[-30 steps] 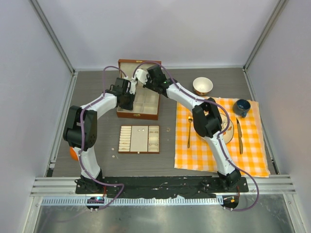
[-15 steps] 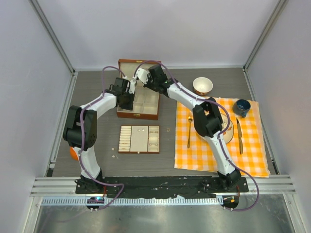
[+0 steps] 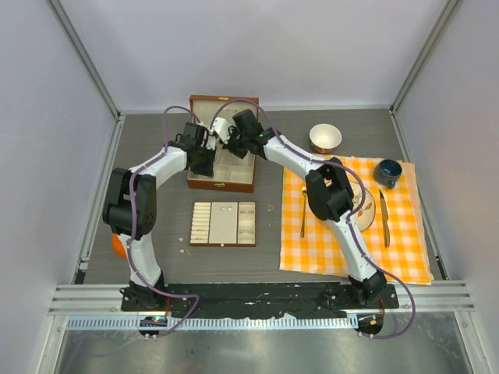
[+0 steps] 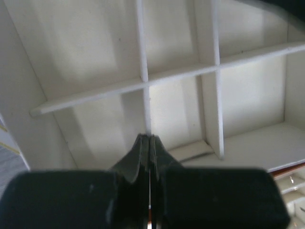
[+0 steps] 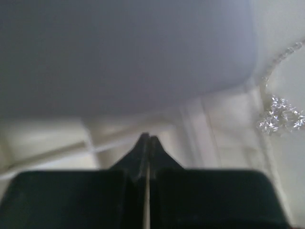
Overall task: Organize the mixed jewelry
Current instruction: Place the jewelry in the jewelry box.
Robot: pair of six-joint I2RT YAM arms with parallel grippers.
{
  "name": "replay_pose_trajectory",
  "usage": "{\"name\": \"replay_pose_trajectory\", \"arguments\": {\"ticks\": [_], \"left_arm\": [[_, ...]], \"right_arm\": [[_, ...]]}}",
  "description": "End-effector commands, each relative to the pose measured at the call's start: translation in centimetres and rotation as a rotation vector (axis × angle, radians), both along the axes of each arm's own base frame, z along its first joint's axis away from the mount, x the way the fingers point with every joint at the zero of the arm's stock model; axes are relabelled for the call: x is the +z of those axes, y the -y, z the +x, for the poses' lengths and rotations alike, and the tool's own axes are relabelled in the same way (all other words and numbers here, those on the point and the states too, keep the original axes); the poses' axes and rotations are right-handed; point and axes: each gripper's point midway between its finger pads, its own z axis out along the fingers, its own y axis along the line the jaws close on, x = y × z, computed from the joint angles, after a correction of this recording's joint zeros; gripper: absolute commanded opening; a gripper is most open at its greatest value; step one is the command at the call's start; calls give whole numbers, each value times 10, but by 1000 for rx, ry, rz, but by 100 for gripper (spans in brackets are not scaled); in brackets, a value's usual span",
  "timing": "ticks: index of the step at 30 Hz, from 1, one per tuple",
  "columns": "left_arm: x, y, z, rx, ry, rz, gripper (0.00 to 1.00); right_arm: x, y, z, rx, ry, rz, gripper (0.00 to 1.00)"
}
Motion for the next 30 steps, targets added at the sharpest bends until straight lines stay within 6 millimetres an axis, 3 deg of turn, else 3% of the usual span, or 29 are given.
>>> {"name": "replay_pose_trajectory", "arguments": {"ticks": [1,7,11,15,18,23,30], "left_arm": [[-15,3,14,4,16,-5,0],[-16,3,13,4,11,-6,0],[-15,4,13,3,13,-9,0],[-12,6,11,-5,20,-28,0],[-2,7,13,-6,45,-58,0],[37,6,20,-3,123,-138,0],[99,12,19,-62,257,-222,0]], "right_arm": [[-55,-53,-113,243,-346,14,1],[-57,-53,-111,237,-338,5,1],[-43,-50,-99,201,-288,2,1],[-15,-41,-78,133,-200,4,1],[17,-30,-60,68,-130,24,1],[78,-7,-40,-32,0,47,1],[129,37,-24,-159,90,72,1]]}}
